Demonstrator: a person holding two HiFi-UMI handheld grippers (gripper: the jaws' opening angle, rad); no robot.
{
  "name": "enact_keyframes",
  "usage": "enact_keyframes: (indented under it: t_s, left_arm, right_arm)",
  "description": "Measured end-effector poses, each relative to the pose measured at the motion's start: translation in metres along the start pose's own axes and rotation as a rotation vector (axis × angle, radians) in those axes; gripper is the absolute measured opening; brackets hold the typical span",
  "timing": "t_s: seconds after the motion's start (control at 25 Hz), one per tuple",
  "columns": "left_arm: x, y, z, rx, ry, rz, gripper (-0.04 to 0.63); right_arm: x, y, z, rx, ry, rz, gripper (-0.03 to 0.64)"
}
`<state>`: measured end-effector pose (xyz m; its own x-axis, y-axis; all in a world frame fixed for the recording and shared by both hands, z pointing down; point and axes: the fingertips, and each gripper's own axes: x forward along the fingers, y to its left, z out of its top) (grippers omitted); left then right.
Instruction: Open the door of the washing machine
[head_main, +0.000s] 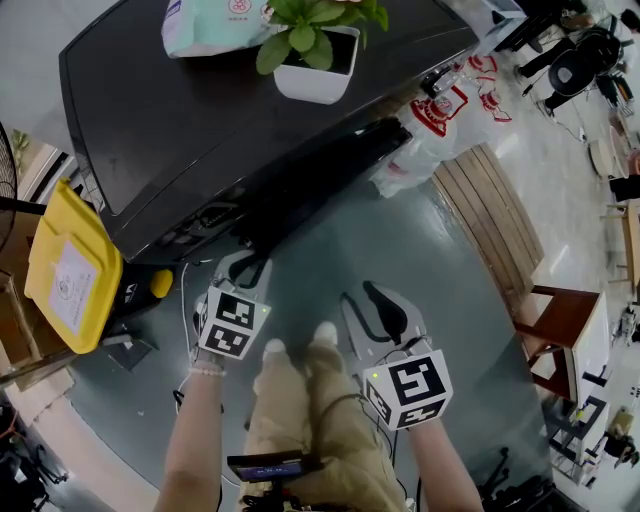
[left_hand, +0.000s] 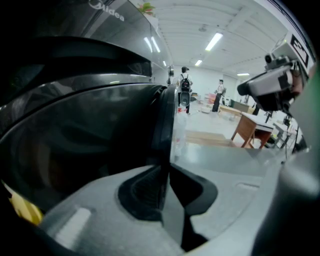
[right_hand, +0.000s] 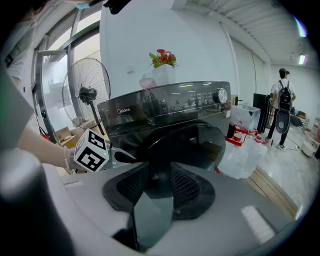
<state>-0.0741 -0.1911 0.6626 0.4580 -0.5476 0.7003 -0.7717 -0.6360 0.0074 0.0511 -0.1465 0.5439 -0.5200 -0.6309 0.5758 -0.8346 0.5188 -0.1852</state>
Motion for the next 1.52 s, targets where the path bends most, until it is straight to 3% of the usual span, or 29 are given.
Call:
enact_keyframes:
  t_s: [0.32,1.0,1.08,1.32,1.52]
  left_arm:
    - [-0.001,-0.003,-0.002,0.002,0.025,-0.001,0.040]
    - [-0.012,-0.055,-0.001,-0.012,0.029,-0.130,0.031]
    - [-0.018,-0.060,0.001,-0.012,0.020,-0.140,0.000]
    - [-0.053,-0.064,0.026,-0.002,-0.046,-0.154,-0.006]
    - [-0.095,-0.054,0.056,0.014,-0.112,-0.118,-0.006]
  right_arm:
    - [-0.002,0.001,-0.002,0.007,-0.001,0.001,0.118]
    - [-0.018,0.000,-0.014,0.028,0.028,-0.016,0.118]
    - [-0.018,0.002,-0.016,0.033,0.032,-0.018,0.118]
    - [-0.012,0.007,-0.013,0.049,0.045,-0.026,0.120]
    - [-0.001,0.008,-0.007,0.080,0.069,-0.046,0.177]
